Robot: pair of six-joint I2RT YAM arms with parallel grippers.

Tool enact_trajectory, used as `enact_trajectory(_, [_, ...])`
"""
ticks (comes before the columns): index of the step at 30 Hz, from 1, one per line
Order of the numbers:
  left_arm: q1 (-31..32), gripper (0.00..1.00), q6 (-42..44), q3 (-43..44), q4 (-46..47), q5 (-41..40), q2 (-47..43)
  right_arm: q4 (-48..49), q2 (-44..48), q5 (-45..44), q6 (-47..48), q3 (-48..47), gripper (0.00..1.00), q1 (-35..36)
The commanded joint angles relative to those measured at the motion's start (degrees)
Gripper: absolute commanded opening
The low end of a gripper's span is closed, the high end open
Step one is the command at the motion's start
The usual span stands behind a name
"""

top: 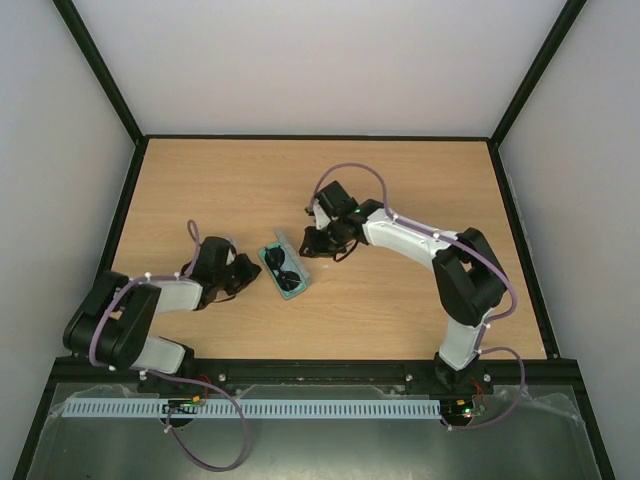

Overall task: Organize the sunglasses
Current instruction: Close the sunglasses case at the center of the board.

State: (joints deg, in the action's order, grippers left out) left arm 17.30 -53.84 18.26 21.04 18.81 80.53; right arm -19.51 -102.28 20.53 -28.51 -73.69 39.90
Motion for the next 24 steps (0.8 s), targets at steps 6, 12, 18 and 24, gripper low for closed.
enact_trajectory(6, [3.1,0.02,-2.7,2.2,5.4,-1.5,9.1,-0.2,-4.3,2.0,-1.0,-1.3,0.21,5.9])
enact_trajectory(12, [3.5,0.02,-3.4,2.0,8.7,-0.5,11.2,-1.0,-6.2,0.7,-1.0,-3.2,0.21,7.8])
enact_trajectory(18, [3.7,0.02,-4.0,1.2,11.0,0.7,11.6,-1.7,-9.1,-0.4,-0.9,-4.8,0.21,8.5])
enact_trajectory(24, [3.3,0.02,-3.9,0.5,11.5,1.0,11.3,-1.9,-12.5,-0.3,-0.7,-6.4,0.21,9.0])
